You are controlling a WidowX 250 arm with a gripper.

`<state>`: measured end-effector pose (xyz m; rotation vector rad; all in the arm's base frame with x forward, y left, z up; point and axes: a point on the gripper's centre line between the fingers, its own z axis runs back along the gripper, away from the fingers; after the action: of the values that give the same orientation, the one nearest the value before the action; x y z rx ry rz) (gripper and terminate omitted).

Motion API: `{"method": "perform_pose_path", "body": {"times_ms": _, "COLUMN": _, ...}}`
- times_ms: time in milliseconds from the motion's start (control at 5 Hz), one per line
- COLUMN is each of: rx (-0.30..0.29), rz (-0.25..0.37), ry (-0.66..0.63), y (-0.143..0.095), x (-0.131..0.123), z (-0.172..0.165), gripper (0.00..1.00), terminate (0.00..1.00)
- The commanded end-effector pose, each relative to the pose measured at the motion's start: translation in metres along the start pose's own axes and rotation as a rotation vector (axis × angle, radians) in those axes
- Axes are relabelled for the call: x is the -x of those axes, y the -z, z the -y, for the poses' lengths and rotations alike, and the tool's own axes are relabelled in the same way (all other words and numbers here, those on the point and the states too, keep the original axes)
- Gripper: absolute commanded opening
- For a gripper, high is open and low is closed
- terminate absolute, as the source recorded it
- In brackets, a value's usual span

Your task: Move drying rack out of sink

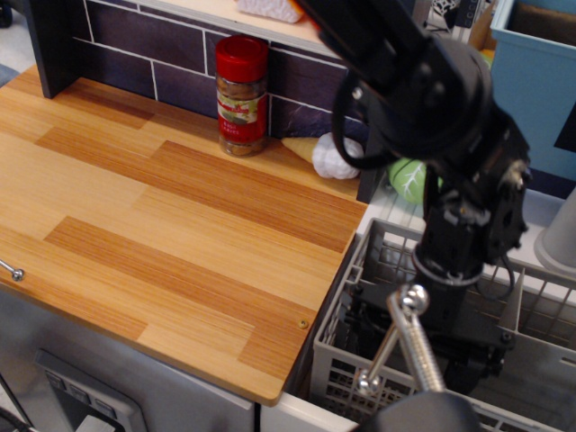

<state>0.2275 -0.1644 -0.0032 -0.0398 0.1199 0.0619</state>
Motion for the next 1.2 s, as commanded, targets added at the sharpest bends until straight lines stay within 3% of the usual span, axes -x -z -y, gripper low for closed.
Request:
{"method": "perform_pose_path", "body": {"times_ms": 0, "rx": 0.013, "rz": 0.061, "ry": -0.003, "y": -0.005, "x": -0.006, "z": 0.005, "gripper": 0.0, "terminate": 0.0}}
{"method": "perform_pose_path", "body": {"times_ms": 600, "rx": 0.023, "rz": 0.115, "ry": -0.021, "y": -0.021, "x": -0.013, "z": 0.002, "gripper": 0.0, "terminate": 0.0}}
{"method": "perform_pose_path", "body": {"times_ms": 800, "rx": 0.03, "rz": 0.145, "ry": -0.006, "y": -0.041, "x": -0.012, "z": 0.002, "gripper": 0.0, "terminate": 0.0}}
{"method": "perform_pose_path", "body": {"times_ms": 1000, "rx": 0.06, "rz": 0.164, "ry": 0.036, "y": -0.085, "x": -0.009, "z": 0.003, "gripper": 0.0, "terminate": 0.0}}
